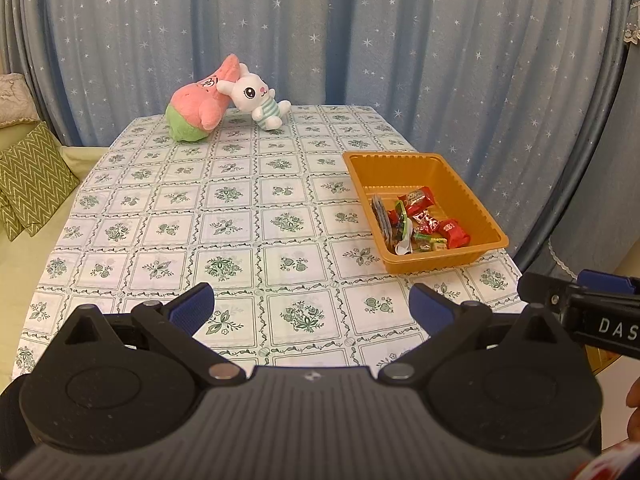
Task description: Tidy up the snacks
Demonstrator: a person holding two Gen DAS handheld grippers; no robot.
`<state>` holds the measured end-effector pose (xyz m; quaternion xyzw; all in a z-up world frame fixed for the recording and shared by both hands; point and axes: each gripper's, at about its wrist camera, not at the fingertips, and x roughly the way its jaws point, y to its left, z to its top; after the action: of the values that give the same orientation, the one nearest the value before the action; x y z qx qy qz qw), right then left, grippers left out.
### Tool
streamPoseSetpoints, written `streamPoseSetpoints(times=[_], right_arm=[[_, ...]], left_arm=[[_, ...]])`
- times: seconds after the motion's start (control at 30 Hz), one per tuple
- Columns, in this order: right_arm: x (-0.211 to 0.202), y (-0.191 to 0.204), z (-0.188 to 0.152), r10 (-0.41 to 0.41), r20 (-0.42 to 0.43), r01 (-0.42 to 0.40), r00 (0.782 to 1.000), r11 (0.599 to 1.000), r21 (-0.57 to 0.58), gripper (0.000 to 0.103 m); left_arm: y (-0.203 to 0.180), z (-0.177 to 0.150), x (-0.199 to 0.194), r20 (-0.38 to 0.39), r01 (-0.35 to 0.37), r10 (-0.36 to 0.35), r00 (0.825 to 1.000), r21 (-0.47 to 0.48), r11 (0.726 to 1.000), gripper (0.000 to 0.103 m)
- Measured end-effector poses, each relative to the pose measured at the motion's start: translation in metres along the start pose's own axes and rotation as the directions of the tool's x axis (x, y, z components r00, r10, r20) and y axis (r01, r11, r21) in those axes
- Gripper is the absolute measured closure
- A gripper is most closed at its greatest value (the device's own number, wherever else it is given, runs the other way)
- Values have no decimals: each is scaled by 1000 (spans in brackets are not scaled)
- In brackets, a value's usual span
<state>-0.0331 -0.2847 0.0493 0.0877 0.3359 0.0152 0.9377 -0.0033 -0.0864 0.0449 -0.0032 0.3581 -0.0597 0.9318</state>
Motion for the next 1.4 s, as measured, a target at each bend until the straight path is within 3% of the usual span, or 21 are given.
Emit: streamPoseSetpoints(times=[1.4], right_arm=[[1,0,-2,1,-2,-1,1000,1000,0,23]], left_arm=[[-2,-3,0,-2,1,-1,1000,0,1000,0]])
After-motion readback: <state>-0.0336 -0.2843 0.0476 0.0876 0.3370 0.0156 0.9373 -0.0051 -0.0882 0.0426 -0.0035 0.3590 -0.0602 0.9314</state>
